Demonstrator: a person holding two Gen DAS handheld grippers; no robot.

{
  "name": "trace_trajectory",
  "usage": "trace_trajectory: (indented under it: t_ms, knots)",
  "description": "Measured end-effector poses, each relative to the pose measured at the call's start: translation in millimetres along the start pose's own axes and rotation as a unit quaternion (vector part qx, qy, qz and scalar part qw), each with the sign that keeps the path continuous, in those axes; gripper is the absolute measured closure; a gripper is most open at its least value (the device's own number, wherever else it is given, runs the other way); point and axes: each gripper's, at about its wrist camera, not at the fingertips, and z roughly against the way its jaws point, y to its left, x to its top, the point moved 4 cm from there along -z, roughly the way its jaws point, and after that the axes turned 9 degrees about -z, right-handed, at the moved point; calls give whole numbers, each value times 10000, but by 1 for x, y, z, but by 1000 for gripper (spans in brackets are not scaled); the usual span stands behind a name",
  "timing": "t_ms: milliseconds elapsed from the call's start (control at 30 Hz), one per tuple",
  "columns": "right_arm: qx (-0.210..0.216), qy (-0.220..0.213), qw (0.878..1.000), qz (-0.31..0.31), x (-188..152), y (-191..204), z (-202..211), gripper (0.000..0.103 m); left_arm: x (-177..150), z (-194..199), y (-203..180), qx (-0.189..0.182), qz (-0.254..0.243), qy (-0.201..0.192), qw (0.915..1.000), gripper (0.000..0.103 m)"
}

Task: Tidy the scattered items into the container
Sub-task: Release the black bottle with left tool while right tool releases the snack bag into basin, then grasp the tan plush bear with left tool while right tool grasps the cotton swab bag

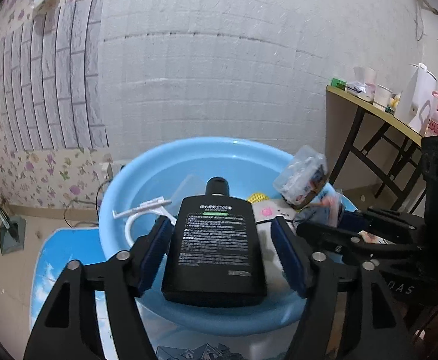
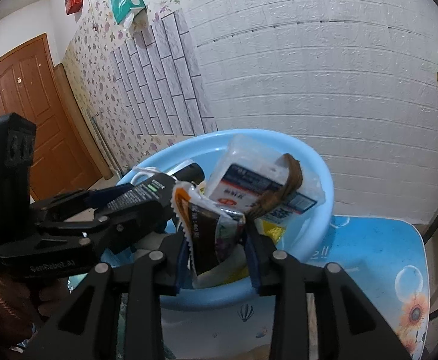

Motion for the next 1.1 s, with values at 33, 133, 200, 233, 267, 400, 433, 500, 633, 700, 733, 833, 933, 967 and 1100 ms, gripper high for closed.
trace_trajectory:
  t_ms: [33, 133, 200, 233, 267, 400, 433, 500, 633, 700, 733, 833, 933, 967, 1100]
  knots:
    - [-4, 18, 10000, 1, 0, 0, 0, 67, 1, 2, -1, 0, -16, -7, 10000, 33]
    - [-5, 44, 10000, -16, -1, 2, 3, 64, -2, 7, -5, -12, -36, 7, 10000, 33]
    - [-46, 44, 10000, 18, -2, 3, 7, 63, -3, 12, -7, -26, -40, 13, 10000, 33]
    - [-70, 30, 10000, 31, -2, 4, 9, 63, -4, 15, -8, -34, -39, 13, 10000, 33]
    - [-89, 11, 10000, 36, -3, 3, 13, 63, -5, 18, -10, -33, -41, 7, 10000, 33]
    - [-179, -59, 9998, -69, -8, -1, 25, 63, -10, 29, -15, -5, -42, 16, 10000, 33]
    - [-195, -88, 9997, -95, -9, -2, 29, 63, -11, 31, -15, -2, -30, 22, 10000, 33]
    - [-216, -138, 9996, -130, -11, -3, 36, 63, -15, 36, -18, -9, -9, 39, 10000, 33]
    - [-268, -204, 9993, -148, -16, -4, 49, 63, -20, 46, -24, 22, -46, 64, 10000, 33]
    - [-294, -223, 9992, -171, -20, -6, 57, 63, -24, 50, -28, 10, -44, 79, 10000, 33]
    - [-304, -232, 9991, -182, -21, -7, 59, 63, -26, 52, -30, 7, -47, 91, 9999, 33]
    - [-361, -273, 9987, -242, -28, -12, 71, 63, -33, 54, -36, -25, -66, 160, 9998, 33]
    - [-425, -262, 9983, -294, -33, -18, 77, 63, -42, 54, -47, -119, -84, 280, 9995, 33]
    - [-455, -241, 9982, -319, -36, -20, 78, 63, -46, 53, -51, -168, -99, 329, 9993, 33]
    - [-574, -156, 9974, -411, -45, -30, 83, 63, -60, 46, -71, -352, -230, 526, 9977, 33]
